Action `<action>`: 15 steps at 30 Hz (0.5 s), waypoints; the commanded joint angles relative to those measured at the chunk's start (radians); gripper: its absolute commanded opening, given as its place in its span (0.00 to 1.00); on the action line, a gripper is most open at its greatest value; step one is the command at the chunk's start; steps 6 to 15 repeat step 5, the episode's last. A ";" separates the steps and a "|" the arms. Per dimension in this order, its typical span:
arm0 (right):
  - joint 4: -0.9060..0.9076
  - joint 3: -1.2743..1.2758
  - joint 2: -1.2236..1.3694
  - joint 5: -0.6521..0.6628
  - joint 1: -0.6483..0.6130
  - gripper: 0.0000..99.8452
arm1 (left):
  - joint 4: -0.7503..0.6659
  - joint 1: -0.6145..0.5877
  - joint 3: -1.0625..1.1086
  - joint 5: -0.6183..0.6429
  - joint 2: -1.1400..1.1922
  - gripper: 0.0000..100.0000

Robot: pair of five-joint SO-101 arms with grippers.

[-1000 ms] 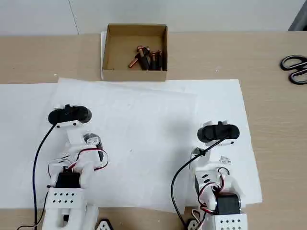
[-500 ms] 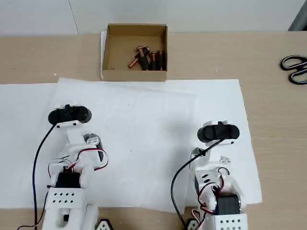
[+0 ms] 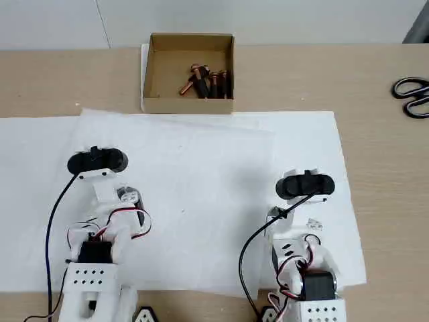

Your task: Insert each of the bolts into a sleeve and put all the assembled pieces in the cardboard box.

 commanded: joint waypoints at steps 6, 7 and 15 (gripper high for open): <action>-0.024 -0.006 -0.015 0.006 0.007 0.00 | -0.023 0.003 -0.010 0.000 -0.008 0.01; -0.024 -0.006 -0.015 0.006 0.007 0.00 | -0.023 0.003 -0.010 0.000 -0.008 0.01; -0.024 -0.006 -0.015 0.006 0.007 0.00 | -0.023 0.003 -0.010 0.000 -0.008 0.01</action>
